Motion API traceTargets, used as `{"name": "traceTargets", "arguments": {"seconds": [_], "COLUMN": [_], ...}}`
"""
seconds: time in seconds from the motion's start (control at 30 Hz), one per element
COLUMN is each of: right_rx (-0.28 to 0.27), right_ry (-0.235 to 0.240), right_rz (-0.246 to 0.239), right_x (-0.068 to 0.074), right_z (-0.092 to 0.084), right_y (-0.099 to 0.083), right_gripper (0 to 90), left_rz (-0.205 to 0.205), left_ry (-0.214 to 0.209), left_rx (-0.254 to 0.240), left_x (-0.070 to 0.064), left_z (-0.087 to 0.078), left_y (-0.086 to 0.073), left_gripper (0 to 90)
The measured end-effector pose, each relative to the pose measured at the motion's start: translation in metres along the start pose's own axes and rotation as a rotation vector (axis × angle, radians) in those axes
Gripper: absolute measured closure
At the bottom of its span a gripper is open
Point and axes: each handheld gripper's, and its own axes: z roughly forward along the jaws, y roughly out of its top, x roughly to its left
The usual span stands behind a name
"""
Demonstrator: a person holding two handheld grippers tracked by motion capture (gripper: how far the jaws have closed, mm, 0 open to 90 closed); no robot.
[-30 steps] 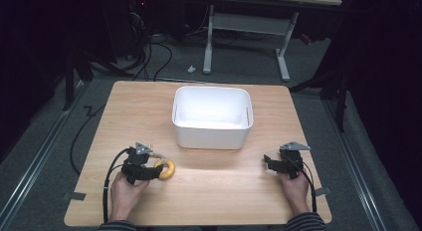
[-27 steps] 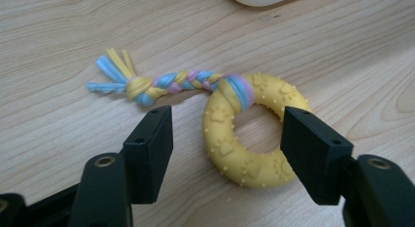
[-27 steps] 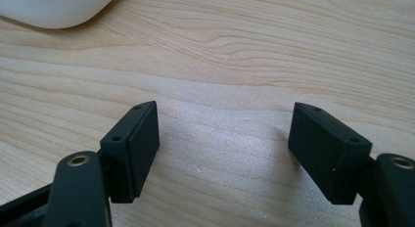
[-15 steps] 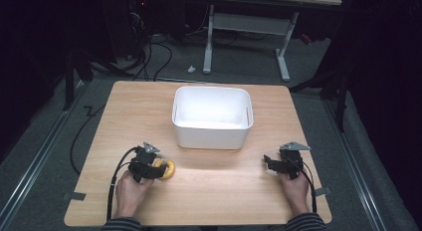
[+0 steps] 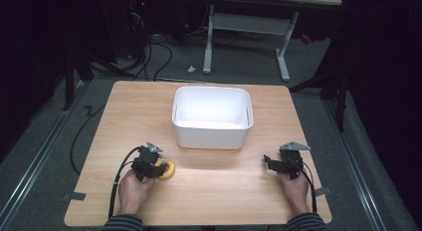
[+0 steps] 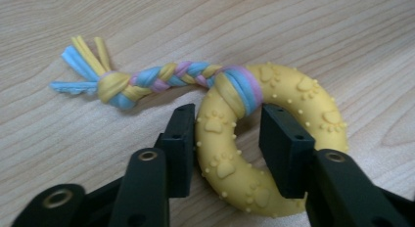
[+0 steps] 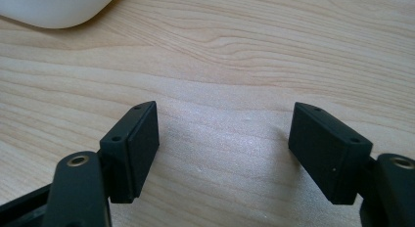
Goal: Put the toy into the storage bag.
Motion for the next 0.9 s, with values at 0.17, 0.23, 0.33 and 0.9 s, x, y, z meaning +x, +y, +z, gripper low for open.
{"name": "traceTargets", "arguments": {"seconds": [0.17, 0.23, 0.33, 0.9], "right_rx": [0.000, 0.000, 0.000, 0.000], "right_ry": [0.000, 0.000, 0.000, 0.000], "right_rz": [0.000, 0.000, 0.000, -0.003], "right_x": [0.000, 0.000, 0.000, 0.000], "right_z": [0.000, 0.000, 0.000, 0.000], "right_y": [0.000, 0.000, 0.000, 0.000], "right_gripper": [27.4, 27.4, 27.4, 27.2], "left_rz": [0.001, 0.000, -0.003, -0.076], "left_ry": [0.001, 0.004, 0.005, -0.062], "left_rx": [-0.001, 0.003, 0.002, -0.056], "left_x": [0.000, 0.000, 0.001, 0.004], "left_z": [-0.001, -0.001, -0.001, -0.013], "left_y": [-0.001, 0.000, -0.001, 0.000], "left_gripper": [62.8, 63.4, 63.9, 64.7]}}
